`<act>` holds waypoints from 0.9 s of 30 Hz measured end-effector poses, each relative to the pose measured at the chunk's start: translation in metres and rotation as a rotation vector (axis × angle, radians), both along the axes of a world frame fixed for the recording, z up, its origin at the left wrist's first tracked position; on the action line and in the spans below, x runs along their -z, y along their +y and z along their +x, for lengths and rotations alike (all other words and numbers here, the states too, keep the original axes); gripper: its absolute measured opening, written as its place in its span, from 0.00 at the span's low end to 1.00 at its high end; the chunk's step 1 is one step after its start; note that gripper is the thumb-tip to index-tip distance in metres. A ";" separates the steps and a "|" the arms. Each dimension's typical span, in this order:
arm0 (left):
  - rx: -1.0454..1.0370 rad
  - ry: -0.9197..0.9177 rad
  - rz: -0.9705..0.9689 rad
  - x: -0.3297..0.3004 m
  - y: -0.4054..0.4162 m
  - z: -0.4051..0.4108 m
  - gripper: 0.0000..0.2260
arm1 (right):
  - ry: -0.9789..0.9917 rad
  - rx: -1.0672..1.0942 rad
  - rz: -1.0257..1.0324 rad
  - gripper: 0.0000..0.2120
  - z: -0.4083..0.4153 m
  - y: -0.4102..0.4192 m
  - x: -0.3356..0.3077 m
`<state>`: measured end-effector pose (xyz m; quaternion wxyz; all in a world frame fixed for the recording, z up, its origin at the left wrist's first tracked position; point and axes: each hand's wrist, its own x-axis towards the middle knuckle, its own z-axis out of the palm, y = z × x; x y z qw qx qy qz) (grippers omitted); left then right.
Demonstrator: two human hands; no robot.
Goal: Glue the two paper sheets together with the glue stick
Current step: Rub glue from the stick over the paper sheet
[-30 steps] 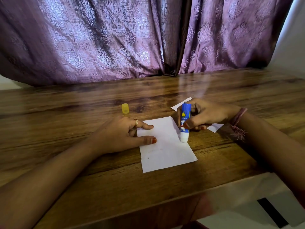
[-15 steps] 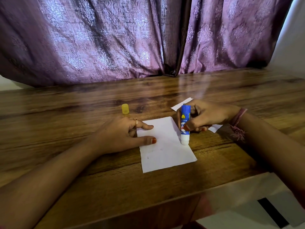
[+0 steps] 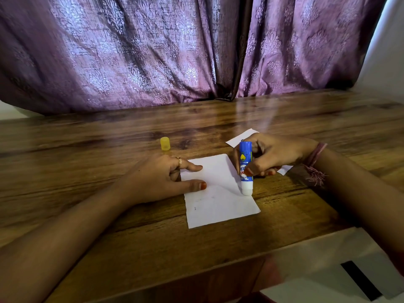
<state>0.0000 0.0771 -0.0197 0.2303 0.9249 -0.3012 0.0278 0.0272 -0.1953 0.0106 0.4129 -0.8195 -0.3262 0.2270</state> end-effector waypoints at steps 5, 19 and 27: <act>0.009 -0.004 -0.007 0.000 0.000 0.000 0.30 | 0.046 -0.016 -0.007 0.17 -0.004 0.000 -0.002; -0.015 0.016 0.029 -0.003 -0.003 -0.003 0.31 | 0.049 0.382 0.418 0.14 -0.047 -0.016 0.020; -0.011 0.007 0.012 -0.002 -0.003 -0.002 0.31 | -0.059 0.498 0.368 0.17 -0.067 -0.014 0.022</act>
